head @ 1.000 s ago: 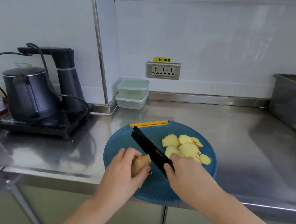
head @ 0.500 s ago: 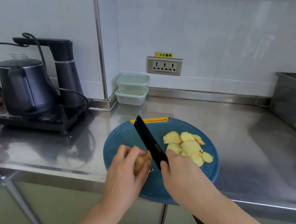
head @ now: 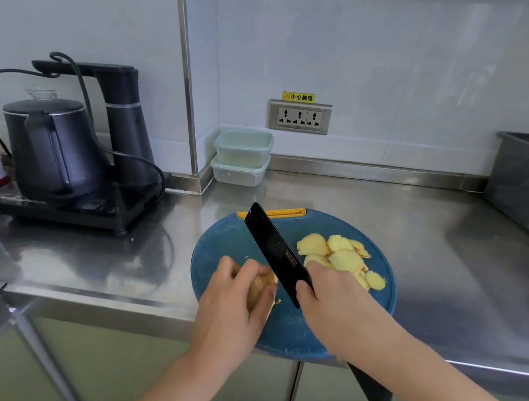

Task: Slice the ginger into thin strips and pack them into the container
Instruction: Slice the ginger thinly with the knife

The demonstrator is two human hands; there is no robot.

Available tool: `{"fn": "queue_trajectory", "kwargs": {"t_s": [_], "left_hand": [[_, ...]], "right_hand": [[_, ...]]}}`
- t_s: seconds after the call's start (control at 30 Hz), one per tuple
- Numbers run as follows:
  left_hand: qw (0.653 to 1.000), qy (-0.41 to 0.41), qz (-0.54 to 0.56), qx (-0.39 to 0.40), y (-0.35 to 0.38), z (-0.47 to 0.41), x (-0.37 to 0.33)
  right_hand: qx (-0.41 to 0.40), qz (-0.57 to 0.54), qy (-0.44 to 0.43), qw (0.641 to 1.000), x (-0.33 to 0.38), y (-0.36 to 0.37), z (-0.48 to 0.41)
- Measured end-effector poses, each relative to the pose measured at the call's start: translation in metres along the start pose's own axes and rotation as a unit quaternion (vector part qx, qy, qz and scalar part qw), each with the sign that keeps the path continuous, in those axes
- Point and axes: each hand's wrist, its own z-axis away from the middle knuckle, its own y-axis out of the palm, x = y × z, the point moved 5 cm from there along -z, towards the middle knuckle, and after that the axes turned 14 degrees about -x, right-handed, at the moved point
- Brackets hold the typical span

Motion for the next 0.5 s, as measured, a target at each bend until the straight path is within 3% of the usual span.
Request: {"fn": "queue_trajectory", "kwargs": {"t_s": [0.5], "left_hand": [[1.000, 0.011, 0.015, 0.002, 0.002, -0.001, 0.004]], "right_hand": [[0.077, -0.004, 0.034, 0.996, -0.007, 0.015, -0.016]]}}
